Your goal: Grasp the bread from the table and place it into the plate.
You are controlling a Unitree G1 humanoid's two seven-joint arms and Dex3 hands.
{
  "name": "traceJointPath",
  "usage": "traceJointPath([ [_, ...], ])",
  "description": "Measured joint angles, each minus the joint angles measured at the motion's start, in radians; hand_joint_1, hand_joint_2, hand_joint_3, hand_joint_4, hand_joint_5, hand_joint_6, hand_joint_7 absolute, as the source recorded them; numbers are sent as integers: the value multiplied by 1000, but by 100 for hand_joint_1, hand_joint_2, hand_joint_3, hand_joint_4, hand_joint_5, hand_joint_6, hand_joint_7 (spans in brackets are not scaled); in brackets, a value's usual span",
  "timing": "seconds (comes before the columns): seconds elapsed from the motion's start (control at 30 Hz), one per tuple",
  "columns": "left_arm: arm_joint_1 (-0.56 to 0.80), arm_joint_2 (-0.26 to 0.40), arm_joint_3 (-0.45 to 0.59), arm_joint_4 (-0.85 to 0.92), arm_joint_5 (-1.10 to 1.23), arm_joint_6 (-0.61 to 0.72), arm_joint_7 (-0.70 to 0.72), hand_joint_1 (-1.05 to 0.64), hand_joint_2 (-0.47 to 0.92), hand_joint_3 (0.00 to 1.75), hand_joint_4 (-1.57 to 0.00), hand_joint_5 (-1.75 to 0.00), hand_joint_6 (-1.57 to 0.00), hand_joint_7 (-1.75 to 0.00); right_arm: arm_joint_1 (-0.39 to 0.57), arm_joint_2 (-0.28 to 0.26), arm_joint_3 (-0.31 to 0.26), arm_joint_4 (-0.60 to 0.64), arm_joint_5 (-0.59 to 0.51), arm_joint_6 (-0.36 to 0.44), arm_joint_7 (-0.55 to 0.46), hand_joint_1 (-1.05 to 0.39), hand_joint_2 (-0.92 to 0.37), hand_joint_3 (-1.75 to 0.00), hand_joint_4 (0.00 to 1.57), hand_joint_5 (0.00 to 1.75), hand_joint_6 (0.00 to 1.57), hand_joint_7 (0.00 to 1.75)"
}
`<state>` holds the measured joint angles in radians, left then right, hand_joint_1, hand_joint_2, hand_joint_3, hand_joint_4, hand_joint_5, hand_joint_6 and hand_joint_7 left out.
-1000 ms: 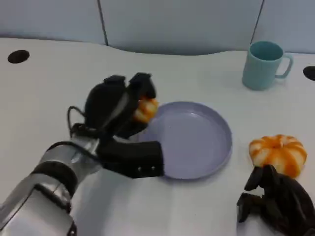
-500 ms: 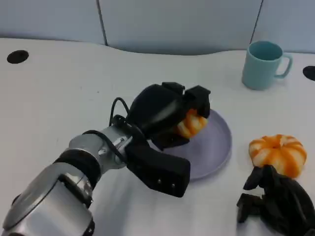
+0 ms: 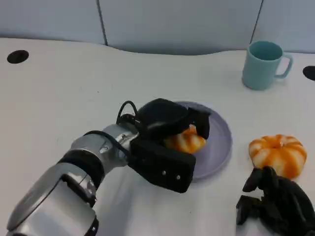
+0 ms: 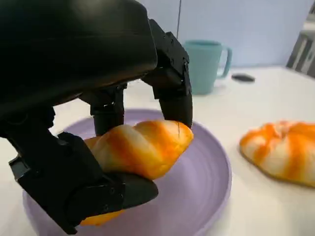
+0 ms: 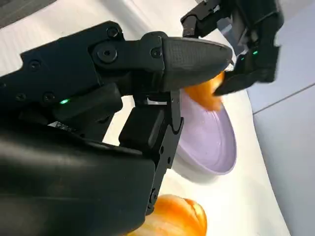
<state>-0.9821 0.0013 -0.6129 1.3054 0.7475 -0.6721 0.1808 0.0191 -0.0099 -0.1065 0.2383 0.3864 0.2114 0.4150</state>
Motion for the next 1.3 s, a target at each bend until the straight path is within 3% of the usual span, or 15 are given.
traceJointPath([
  [0.03,0,0,1,-1,-4,0,-13,-55,89,26,-31,-65,-62,-3,1,0,1,0,0,-1,0,-45,-92,-51,130,118,120,104],
  [0.1,0,0,3,-4,-12,11,-40,-64,91,20,-9,-70,-44,-1,3,0,2,0,0,-4,1,-46,-92,-51,130,119,120,104],
  [0.13,-1,0,3,-5,-13,19,-53,-73,92,21,-4,-52,-28,-1,4,0,3,0,0,-6,4,-47,-92,-50,129,119,121,104],
  [0.23,-1,0,-7,-6,-11,51,-81,-82,92,24,0,-32,-14,0,3,-1,3,-1,2,1,7,-47,-92,-49,129,119,121,104],
  [0.3,-1,0,-13,-7,-9,62,-90,-94,92,34,0,-7,-3,0,2,-2,3,-1,2,6,7,-46,-92,-52,128,120,119,105],
  [0.37,-2,3,-20,-9,1,72,-94,-98,92,37,0,-2,-1,0,1,-4,4,3,-1,1,12,-45,-92,-51,128,121,119,105],
  [0.63,0,47,0,-24,-4,48,-77,-99,92,41,0,0,0,0,-8,-5,4,17,-4,-11,15,-45,-92,-50,129,120,121,105],
  [0.83,71,91,124,-52,-155,-46,-112,-91,92,39,0,0,0,0,-12,-5,2,22,-1,-12,14,-46,-92,-48,131,119,121,103],
  [1.0,163,105,277,-76,-371,-111,-305,-90,92,36,-3,-2,-3,-1,-15,-9,1,27,-1,-13,15,-47,-92,-45,132,118,123,102],
  [1.23,384,28,561,-237,-840,-73,-659,-81,92,35,-40,-24,-32,-13,-17,-9,1,27,0,-13,16,-47,-92,-48,132,118,123,101],
  [1.27,417,19,577,-265,-867,-56,-674,-70,92,30,-48,-37,-42,-15,-17,-9,1,28,0,-14,18,-48,-92,-48,131,118,123,101],
  [1.3,449,9,594,-299,-902,-29,-694,-67,92,28,-46,-51,-47,-13,-18,-9,1,30,0,-15,19,-48,-92,-48,131,118,123,101],
])
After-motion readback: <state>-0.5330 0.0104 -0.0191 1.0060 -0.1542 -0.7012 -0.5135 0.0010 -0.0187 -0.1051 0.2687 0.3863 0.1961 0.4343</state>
